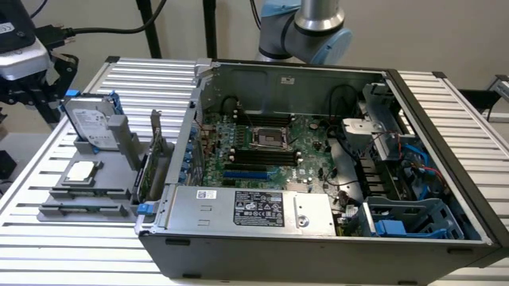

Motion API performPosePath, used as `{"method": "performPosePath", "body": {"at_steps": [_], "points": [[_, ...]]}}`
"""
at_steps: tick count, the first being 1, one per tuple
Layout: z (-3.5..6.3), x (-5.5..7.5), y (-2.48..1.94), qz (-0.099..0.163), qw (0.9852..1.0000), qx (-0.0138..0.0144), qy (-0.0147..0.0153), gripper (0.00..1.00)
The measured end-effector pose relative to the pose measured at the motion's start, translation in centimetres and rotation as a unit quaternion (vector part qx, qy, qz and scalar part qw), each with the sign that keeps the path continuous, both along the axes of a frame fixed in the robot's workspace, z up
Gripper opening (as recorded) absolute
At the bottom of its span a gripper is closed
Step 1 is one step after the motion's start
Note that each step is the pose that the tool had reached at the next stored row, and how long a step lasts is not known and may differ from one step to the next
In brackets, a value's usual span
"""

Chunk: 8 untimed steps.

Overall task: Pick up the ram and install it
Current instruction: 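Pick up the ram and move it above insertion slot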

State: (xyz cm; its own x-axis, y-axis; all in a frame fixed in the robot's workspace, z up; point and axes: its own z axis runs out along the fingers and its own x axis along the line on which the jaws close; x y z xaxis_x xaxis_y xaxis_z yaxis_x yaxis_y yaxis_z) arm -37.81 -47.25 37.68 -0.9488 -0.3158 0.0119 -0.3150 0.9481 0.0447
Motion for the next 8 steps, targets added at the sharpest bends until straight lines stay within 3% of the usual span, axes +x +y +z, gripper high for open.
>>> {"method": "performPosePath", "body": {"at_steps": [4,8], "points": [[-0.05,0.0,0.0,0.037,0.9993,-0.0001,0.0009,0.11],[-0.11,0.0,0.0,0.073,0.9973,-0.0001,0.0017,0.11]]}}
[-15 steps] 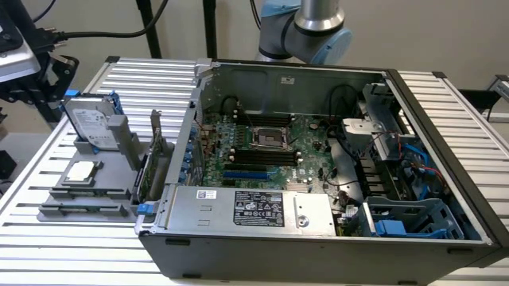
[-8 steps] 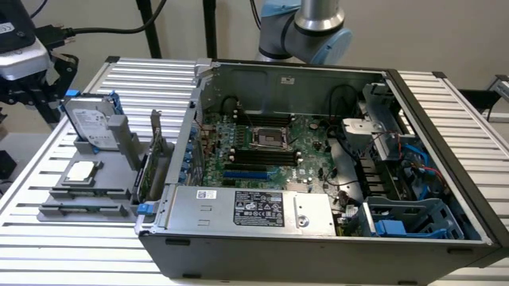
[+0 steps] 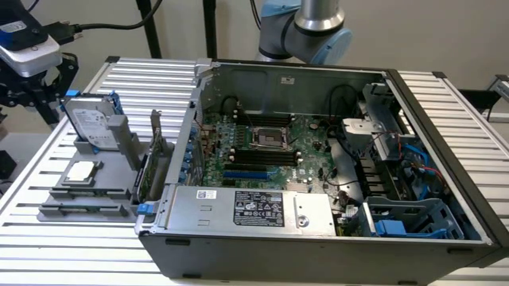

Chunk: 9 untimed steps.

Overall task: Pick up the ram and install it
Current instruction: 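Pick up the ram and move it above insertion slot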

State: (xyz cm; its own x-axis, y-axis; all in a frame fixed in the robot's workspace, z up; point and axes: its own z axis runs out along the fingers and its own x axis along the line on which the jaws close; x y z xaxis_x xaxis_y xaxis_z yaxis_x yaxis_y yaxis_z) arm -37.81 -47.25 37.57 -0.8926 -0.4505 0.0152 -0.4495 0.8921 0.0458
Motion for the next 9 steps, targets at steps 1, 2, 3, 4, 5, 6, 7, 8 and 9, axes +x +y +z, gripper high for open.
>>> {"method": "performPosePath", "body": {"at_steps": [1,2,3,4,5,6,7,8,9], "points": [[-0.01,0.0,0.0,0.009,1.0,0.0,0.0002,0.11],[-0.03,0.0,0.0,0.018,0.9998,0.0,0.0004,0.11],[-0.04,0.0,0.0,0.027,0.9996,0.0,0.0007,0.11],[-0.06,0.0,0.0,0.036,0.9994,0.0,0.0009,0.11],[-0.08,0.0,0.0,0.045,0.999,0.0,0.001,0.11],[-0.09,0.0,0.0,0.054,0.9985,0.0,0.0013,0.11],[-0.11,0.0,0.0,0.064,0.998,0.0,0.0014,0.11],[-0.13,0.0,0.0,0.073,0.9973,0.0,0.0016,0.11],[-0.15,0.0,0.0,0.082,0.9967,0.0,0.0018,0.11]]}}
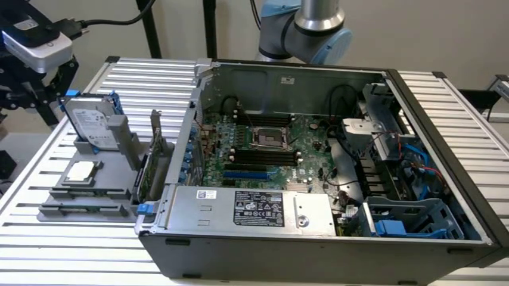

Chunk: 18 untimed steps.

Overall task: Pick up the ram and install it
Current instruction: 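Pick up the ram and move it above insertion slot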

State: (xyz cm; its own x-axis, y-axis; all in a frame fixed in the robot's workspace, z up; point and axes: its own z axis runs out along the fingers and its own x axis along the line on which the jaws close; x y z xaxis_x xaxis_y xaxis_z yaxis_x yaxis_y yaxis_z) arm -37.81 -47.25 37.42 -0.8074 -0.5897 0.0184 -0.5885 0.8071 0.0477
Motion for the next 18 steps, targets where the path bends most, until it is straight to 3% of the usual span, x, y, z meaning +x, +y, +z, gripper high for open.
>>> {"method": "performPosePath", "body": {"at_steps": [5,9,13,18], "points": [[-0.09,0.0,0.0,0.045,0.999,0.0,0.0008,0.11],[-0.17,-0.01,0.0,0.082,0.9966,0.0,0.0014,0.11],[-0.27,0.0,0.0,0.118,0.993,0.0,0.0014,0.11],[-0.4,0.01,0.0,0.163,0.9866,-0.0001,0.0015,0.11]]}}
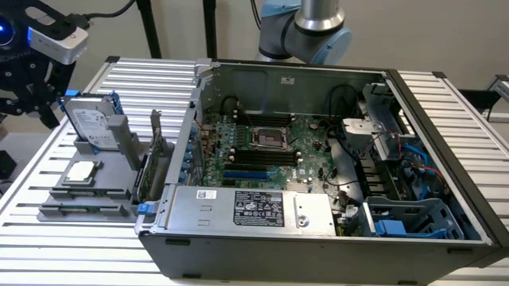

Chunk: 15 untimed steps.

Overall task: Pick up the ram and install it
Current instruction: 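Pick up the ram and move it above insertion slot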

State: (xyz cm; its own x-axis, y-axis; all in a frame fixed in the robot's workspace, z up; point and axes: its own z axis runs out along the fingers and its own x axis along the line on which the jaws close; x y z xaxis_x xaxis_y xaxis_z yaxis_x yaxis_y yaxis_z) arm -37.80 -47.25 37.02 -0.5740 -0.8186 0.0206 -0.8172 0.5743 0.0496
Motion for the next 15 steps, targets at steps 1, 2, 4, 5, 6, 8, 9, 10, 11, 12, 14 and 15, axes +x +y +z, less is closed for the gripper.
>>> {"method": "performPosePath", "body": {"at_steps": [1,2,4,5,6,8,9,10,11,12,14,15], "points": [[-0.03,-0.01,0.01,0.009,1.0,0.0,0.0,0.11],[-0.05,-0.01,0.01,0.018,0.9998,0.0,0.0,0.11],[-0.12,-0.01,0.0,0.036,0.9994,0.0,0.0,0.11],[-0.15,0.0,0.0,0.045,0.999,0.0,0.0,0.11],[-0.18,0.0,0.0,0.054,0.9986,0.0,0.0,0.11],[-0.24,-0.01,0.0,0.072,0.9974,0.0,0.0,0.11],[-0.27,-0.01,0.0,0.081,0.9967,0.0,0.0,0.11],[-0.3,-0.01,0.0,0.09,0.9959,0.0,0.0,0.11],[-0.34,-0.01,0.0,0.099,0.9951,0.0,0.0,0.11],[-0.37,-0.01,0.0,0.108,0.9941,0.0,-0.0001,0.11],[-0.43,-0.01,0.0,0.127,0.9919,0.0,0.0,0.11],[-0.46,-0.01,0.0,0.136,0.9907,0.0,0.0,0.11]]}}
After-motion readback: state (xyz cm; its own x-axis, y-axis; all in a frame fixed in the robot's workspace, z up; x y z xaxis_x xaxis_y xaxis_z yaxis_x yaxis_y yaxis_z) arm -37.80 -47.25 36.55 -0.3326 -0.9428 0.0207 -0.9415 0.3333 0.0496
